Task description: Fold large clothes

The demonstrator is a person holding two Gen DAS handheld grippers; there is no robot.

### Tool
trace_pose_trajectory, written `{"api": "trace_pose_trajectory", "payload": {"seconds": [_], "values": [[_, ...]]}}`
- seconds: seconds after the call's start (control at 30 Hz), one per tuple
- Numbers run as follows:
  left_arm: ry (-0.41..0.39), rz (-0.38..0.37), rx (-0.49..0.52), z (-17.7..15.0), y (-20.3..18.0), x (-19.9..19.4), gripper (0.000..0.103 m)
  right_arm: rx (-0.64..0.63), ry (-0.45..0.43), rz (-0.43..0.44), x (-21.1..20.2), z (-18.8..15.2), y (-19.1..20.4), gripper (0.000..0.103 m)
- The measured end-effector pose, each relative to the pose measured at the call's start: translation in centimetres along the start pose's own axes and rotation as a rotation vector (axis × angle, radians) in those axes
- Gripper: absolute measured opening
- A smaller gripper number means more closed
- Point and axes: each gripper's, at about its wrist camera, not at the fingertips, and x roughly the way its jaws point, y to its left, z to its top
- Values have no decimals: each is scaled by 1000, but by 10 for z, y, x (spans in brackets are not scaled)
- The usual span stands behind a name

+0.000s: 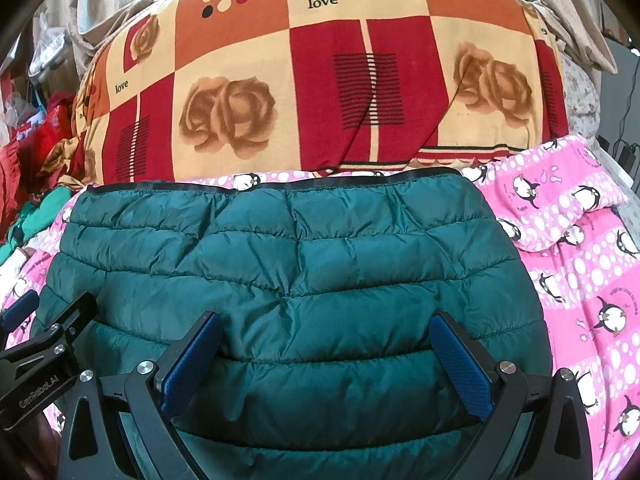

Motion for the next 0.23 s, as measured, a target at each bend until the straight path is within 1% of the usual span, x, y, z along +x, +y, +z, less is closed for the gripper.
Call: {"api": "trace_pose_trajectory", "payload": {"seconds": [0.13,0.23], "values": [[-17,-8,23,0,0,-3,102,-9,26,12,4,0,0,103],[-21,-27,14,5,9,-8,102,-14,28,21,2,2,-2,103]]}}
